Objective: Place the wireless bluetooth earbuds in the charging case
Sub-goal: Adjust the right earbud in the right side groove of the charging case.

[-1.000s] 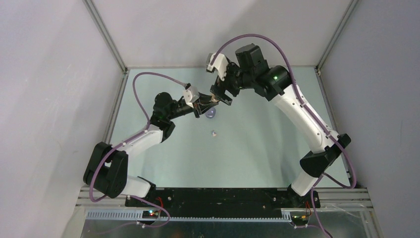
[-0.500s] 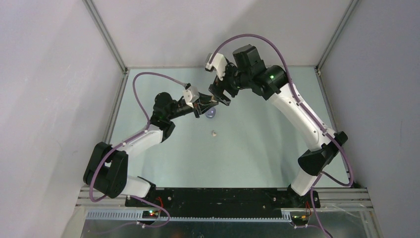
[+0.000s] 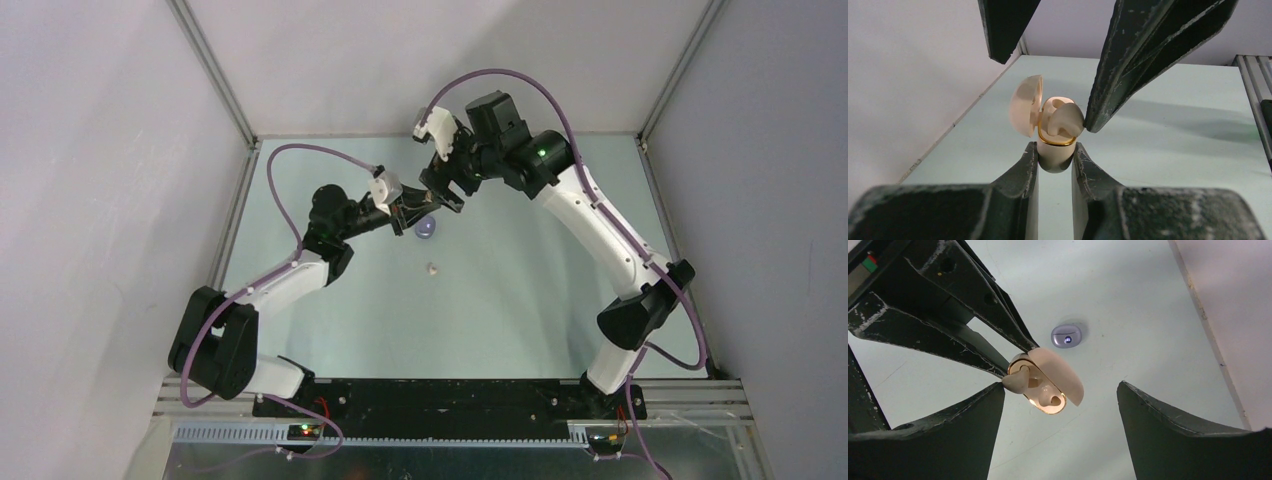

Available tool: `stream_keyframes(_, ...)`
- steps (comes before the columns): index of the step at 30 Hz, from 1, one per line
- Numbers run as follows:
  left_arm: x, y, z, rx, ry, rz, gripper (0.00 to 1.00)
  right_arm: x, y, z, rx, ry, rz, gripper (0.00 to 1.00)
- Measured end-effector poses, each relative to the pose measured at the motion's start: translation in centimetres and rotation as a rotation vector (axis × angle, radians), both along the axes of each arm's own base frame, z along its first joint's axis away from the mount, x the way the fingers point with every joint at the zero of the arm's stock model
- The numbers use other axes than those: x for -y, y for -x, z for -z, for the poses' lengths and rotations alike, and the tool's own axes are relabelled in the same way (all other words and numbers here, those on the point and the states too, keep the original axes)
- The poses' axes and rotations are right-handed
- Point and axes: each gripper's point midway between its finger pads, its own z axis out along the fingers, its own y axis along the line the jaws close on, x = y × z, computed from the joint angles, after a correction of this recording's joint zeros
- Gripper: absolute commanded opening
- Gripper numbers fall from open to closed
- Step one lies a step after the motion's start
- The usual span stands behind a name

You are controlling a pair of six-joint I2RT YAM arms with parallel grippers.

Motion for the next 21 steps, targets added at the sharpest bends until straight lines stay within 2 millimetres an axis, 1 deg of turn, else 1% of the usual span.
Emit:
stream_keyframes(4, -0.1, -0.3, 0.1, -0.005, 0.000, -0.015, 0.00, 0.5, -0.4, 0.2, -0.013, -0.001, 0.023, 0.86)
stream_keyframes(9, 0.0, -0.1, -0.1, -0.001, 0.001, -0.004, 0.00, 1.9, -1.8, 0.2, -0.004, 0.006, 0.081, 0.86)
stream_keyframes(16, 0.1, 0.1, -0.2, 0.003, 0.002, 0.005, 0.00, 2.3, -2.2, 0.2, 0.000, 0.006, 0.097, 0.86)
stream_keyframes(18, 0.1, 0.1, -0.2, 0.002, 0.002, 0.006, 0.00, 2.2, -2.2, 0.1, -0.001, 0.004, 0.093, 0.84)
stream_keyframes(21, 0.1, 0.1, -0.2, 0.002, 0.002, 0.005, 0.00, 2.2, -1.8, -0.2, -0.004, 0.003, 0.083, 0.78)
